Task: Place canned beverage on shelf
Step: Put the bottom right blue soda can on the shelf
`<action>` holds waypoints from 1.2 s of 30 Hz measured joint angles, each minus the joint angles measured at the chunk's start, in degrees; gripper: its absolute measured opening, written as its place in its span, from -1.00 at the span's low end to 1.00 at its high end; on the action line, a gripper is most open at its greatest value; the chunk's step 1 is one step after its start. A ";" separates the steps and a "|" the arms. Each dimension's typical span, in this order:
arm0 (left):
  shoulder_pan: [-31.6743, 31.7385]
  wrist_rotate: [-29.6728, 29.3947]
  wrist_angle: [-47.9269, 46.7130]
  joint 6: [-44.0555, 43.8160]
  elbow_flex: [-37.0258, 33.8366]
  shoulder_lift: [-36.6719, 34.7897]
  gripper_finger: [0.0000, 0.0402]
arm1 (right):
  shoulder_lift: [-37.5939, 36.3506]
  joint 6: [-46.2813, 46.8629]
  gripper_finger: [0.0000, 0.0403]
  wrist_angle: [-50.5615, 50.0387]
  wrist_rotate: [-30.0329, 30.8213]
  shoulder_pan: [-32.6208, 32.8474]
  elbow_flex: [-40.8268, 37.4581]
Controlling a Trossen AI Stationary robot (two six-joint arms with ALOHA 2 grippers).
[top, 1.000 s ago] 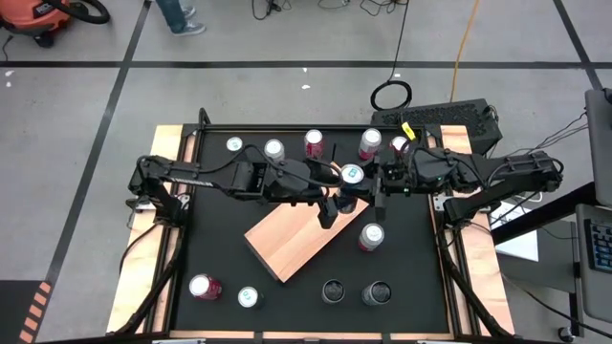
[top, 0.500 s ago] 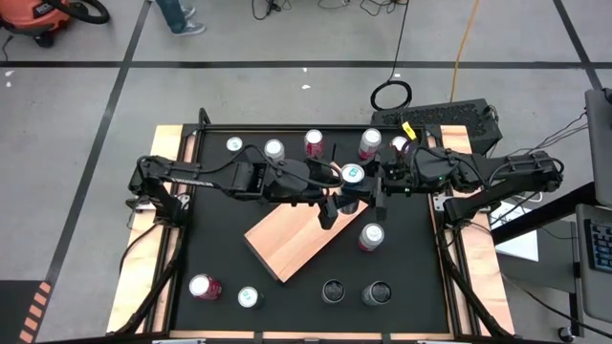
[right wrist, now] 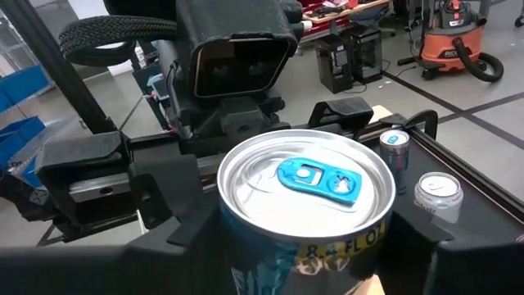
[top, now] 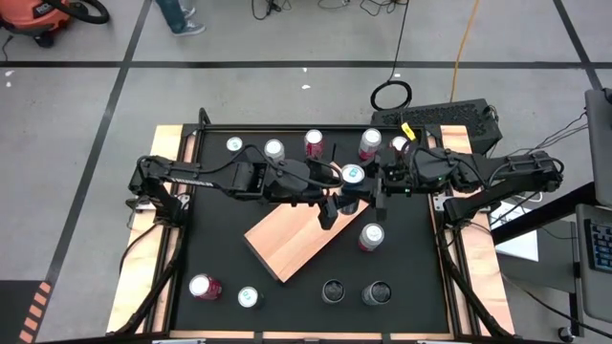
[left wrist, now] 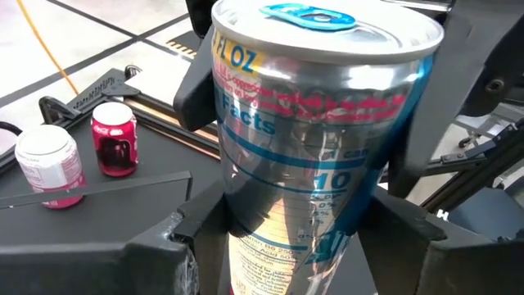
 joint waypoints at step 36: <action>-0.70 -0.52 7.62 4.45 0.07 -2.01 0.51 | -0.79 3.07 -0.01 9.81 -0.19 -1.46 0.00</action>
